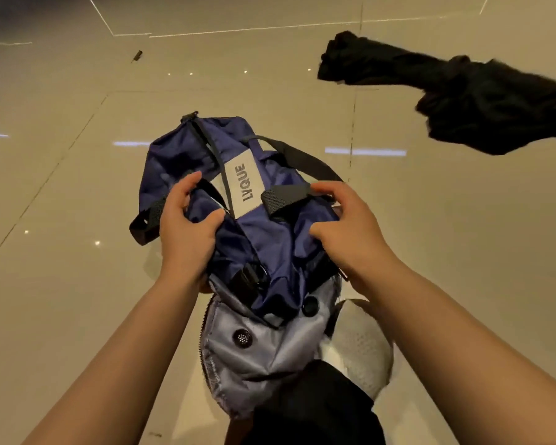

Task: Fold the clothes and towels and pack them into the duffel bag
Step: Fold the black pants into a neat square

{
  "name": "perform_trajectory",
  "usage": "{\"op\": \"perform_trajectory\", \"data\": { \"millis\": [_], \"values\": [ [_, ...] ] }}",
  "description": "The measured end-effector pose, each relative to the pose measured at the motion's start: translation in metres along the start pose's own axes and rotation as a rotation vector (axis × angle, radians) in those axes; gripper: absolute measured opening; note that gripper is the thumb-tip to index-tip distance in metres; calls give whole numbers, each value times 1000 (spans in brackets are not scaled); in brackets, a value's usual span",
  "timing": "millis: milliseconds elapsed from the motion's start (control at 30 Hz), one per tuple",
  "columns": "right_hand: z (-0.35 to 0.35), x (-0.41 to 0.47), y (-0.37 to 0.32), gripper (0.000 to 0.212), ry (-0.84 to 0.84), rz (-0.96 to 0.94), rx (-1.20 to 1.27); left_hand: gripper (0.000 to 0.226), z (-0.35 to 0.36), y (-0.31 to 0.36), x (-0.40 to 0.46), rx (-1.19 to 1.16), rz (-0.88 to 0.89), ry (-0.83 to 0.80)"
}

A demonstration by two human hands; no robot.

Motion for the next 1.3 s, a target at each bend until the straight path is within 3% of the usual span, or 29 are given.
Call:
{"op": "perform_trajectory", "data": {
  "millis": [267, 433, 533, 667, 900, 1033, 1100, 1167, 1233, 1300],
  "values": [
    [-144, -42, 20, 48, 256, 177, 259, 56, 129, 80, -36, -158, 124, -271],
    [-223, -74, 42, 46, 447, 204, 332, 58, 198, 124, -65, -228, 102, -451],
    [-261, -94, 60, 45, 506, 258, 309, 60, 230, 125, -104, -49, 144, -639],
    [-274, -132, 104, 55, 481, 384, 260, 74, 247, 86, -168, 172, 66, -975],
    [-246, -210, 187, 63, 547, 527, 236, 88, 217, 30, -248, 544, 114, -1309],
    [-227, -245, 215, 60, 580, 637, 186, 81, 193, 30, -249, 872, 144, -1544],
    [-223, -254, 218, 58, 623, 659, 59, 71, 190, 46, -232, 1055, 295, -1442],
    [-226, -253, 205, 54, 681, 587, -118, 59, 195, 65, -209, 1149, 485, -1223],
    [-233, -242, 180, 48, 731, 441, -263, 48, 207, 79, -197, 1042, 528, -1067],
    [-235, -221, 158, 47, 685, 331, -349, 49, 228, 76, -193, 829, 444, -1049]
  ]
}}
Point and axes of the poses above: each hand's wrist, its own x-axis towards the middle knuckle, its own z-axis out of the palm, y = z × x, the point moved 6 cm from there along x, towards the middle knuckle, and after that the axes turned 3 degrees about -x, right-handed, at the moved point
